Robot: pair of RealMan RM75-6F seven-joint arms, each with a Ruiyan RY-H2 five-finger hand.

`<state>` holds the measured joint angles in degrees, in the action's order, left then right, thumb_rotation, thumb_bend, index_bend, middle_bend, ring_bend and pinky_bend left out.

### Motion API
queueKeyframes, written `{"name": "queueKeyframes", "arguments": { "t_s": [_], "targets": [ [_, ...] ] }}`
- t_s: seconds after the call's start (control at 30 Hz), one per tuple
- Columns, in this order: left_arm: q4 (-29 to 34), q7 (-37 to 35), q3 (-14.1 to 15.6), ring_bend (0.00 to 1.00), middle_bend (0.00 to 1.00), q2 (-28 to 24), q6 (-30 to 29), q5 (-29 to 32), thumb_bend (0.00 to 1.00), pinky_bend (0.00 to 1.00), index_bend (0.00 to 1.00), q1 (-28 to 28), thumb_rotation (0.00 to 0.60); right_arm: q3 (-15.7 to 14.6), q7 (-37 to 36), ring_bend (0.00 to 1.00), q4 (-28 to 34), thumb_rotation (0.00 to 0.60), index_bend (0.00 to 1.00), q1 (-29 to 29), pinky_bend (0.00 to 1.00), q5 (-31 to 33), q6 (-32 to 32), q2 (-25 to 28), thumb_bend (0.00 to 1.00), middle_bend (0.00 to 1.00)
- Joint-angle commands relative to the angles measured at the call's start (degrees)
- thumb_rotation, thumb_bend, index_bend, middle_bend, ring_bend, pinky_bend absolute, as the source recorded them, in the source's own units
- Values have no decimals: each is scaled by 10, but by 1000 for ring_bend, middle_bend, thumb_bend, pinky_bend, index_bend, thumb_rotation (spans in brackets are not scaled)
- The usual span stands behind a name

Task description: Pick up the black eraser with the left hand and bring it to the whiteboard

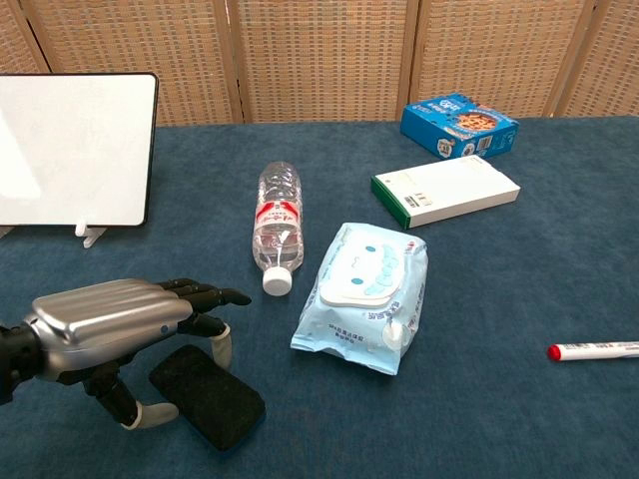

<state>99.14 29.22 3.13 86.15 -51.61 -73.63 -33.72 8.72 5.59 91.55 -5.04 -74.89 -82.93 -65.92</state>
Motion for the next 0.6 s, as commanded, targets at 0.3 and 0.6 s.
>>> {"name": "queueKeyframes", "arguments": {
  "t_s": [0.3, 0.6],
  "targets": [
    [2, -6, -1, 0, 0, 0, -9, 2, 340, 0, 394, -2, 600, 0, -1, 0, 0, 600, 30, 0, 0, 0, -1, 0, 156, 0],
    [10, -30, -14, 0, 0, -34, -36, -6, 340, 0, 394, 3, 600, 1, -2, 0, 1, 600, 30, 1, 0, -2, -4, 0, 156, 0]
  ]
}}
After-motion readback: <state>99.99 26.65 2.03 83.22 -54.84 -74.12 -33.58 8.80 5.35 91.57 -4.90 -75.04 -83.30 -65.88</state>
